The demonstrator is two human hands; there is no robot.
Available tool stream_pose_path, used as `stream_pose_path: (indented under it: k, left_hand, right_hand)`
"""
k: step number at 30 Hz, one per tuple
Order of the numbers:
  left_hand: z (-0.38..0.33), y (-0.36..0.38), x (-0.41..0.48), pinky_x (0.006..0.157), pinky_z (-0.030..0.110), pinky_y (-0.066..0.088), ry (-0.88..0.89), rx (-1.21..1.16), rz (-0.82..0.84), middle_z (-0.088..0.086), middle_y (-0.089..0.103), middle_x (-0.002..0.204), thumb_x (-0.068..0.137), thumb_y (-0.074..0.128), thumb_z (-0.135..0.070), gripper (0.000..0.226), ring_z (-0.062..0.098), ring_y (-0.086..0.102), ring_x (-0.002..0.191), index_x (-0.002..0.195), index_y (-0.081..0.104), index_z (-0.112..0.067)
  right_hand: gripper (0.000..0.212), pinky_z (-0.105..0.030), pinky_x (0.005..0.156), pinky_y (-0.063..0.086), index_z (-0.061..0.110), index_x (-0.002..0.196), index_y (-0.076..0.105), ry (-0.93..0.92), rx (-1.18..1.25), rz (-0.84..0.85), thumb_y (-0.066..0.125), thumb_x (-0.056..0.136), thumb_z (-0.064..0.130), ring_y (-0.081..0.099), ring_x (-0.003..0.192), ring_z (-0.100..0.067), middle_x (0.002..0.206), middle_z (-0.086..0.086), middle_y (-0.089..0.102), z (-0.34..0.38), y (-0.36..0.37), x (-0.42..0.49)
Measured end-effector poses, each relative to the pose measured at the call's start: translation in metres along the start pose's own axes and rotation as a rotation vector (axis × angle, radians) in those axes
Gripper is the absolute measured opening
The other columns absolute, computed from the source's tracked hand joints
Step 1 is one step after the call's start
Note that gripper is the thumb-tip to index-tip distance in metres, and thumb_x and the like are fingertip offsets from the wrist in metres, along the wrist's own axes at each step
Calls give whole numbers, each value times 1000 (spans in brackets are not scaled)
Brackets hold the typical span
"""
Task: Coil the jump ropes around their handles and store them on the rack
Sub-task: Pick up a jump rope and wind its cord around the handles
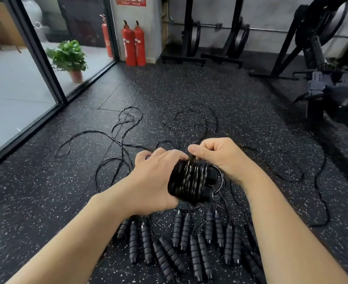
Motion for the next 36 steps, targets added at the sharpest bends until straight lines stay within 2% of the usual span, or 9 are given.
stream_pose_path:
  k: [7,12,13,14,18,21,23,28,36]
  left_hand:
    - [4,3,-3,111,44,32,-60,-384,17,-24,59,117,62,77,-36,74,-6,50,113,122,35,-46]
    - [16,1,-2,97,34,49,-147,-500,39,-21,62,114,65,81,-40,76,0,59,103,129,40,-40]
    - [17,0,-2,91,29,52,-144,-525,53,-17,62,113,69,83,-33,76,0,61,99,132,40,-36]
    - [17,0,-3,83,25,54,-138,-537,72,-14,63,112,72,82,-23,76,1,63,91,134,39,-32]
    - [20,-1,-4,74,29,57,-141,-506,91,-9,62,112,77,75,-11,75,9,66,84,138,36,-30]
    - [27,-7,-4,80,24,53,-184,-441,-15,-15,64,106,74,79,-22,66,3,64,90,132,47,-31]
    - [35,-15,-4,74,28,54,-233,-375,-113,-15,66,94,71,78,-30,50,4,64,81,116,56,-34]
    - [51,-32,-7,65,28,49,-327,-283,-236,-12,61,75,73,72,-40,31,5,57,66,100,58,-35]
    - [80,-50,-15,73,30,48,-462,-170,-304,-12,59,84,79,70,-46,40,15,60,80,113,56,-30]
  right_hand:
    - [51,-16,68,47,-20,111,56,173,316,264,50,98,29,59,64,-3,71,2,63,-27,32,-1]
    - [20,-46,90,52,-4,99,67,154,185,119,58,93,12,62,91,-25,94,-12,69,-26,28,3]
    - [23,-58,93,48,-8,96,65,151,141,109,57,91,13,43,89,-14,95,-21,67,-25,30,4]
    - [22,-62,96,43,-7,96,66,141,115,97,56,92,13,40,114,-54,100,-26,67,-22,30,3]
    - [33,-38,92,53,12,86,73,110,66,48,44,98,-1,69,88,-16,87,-5,75,-14,30,2]
    - [19,-36,70,54,-16,94,63,196,-48,-8,45,92,-11,58,68,-24,81,-24,65,-29,27,8]
    - [25,-22,50,35,-11,79,63,222,-135,-29,44,94,-4,40,51,-10,59,-8,55,-32,28,8]
    - [50,-23,43,24,12,66,66,168,-220,-62,45,99,44,30,39,-6,43,10,42,-18,33,4]
    - [31,-31,54,34,13,88,68,75,-505,-12,48,98,36,38,47,-12,47,5,46,11,56,-8]
Point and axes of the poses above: each hand's wrist, its own x-axis towards the middle knuckle, its own y-axis out of the palm, z = x × y, the point moved 8 cm from there along x, towards the middle knuckle
